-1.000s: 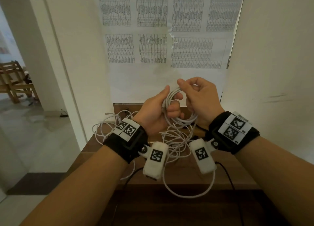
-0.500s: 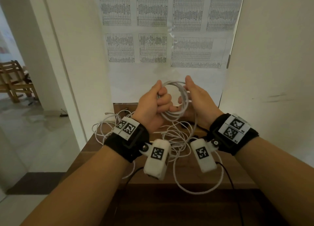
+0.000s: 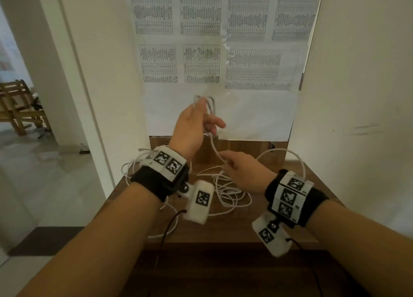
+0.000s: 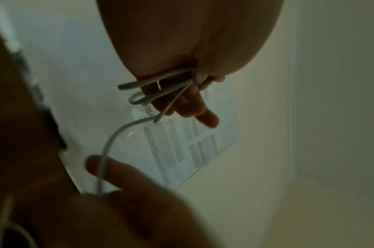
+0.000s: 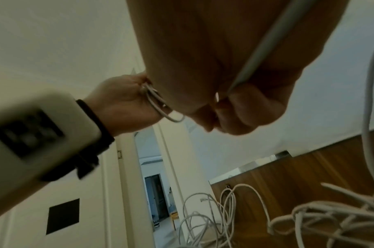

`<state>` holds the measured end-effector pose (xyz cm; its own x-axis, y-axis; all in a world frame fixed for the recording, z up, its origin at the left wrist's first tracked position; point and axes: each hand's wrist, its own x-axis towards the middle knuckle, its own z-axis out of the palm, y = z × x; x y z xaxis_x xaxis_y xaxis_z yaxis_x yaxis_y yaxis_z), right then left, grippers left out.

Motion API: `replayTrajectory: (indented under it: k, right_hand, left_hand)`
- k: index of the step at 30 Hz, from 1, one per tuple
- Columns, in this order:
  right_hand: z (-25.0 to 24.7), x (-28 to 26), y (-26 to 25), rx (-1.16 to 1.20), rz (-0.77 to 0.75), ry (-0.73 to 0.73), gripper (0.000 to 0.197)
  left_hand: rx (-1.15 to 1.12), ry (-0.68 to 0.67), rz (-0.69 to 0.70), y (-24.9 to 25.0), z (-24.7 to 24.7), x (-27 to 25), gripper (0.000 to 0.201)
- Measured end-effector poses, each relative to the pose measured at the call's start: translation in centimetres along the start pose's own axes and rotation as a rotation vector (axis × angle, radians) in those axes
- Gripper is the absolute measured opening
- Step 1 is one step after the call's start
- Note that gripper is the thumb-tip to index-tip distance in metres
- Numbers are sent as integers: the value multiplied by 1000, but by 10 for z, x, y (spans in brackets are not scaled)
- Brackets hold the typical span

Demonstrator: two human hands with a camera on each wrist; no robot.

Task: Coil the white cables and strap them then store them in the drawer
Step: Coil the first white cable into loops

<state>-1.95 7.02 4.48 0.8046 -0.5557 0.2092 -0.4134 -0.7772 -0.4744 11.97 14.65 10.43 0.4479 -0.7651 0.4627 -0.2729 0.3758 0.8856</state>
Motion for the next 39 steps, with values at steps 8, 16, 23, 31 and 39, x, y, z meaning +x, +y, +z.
replayTrajectory:
  k: [8,16,23,31,39]
  right_hand:
    - [-41,-2,-10,-187,-167,26,29]
    - [-57,4,6,57,-144,425,42]
    - [-47,6,-2,468,-41,386,41]
    - [-44,9,-12,827,43,551,38]
    - [-48,12,-16,875,31,415,50]
  left_hand:
    - [722,-290,111,-37,6,-6,41]
    - [33,-319,-102,-25,15,-16,45]
    - [-547,-483,-430,-4,20,-19,52]
    - [-588,-409,-421,-10,30,-28,63]
    - [-777,-252,-430,3,36,-31,53]
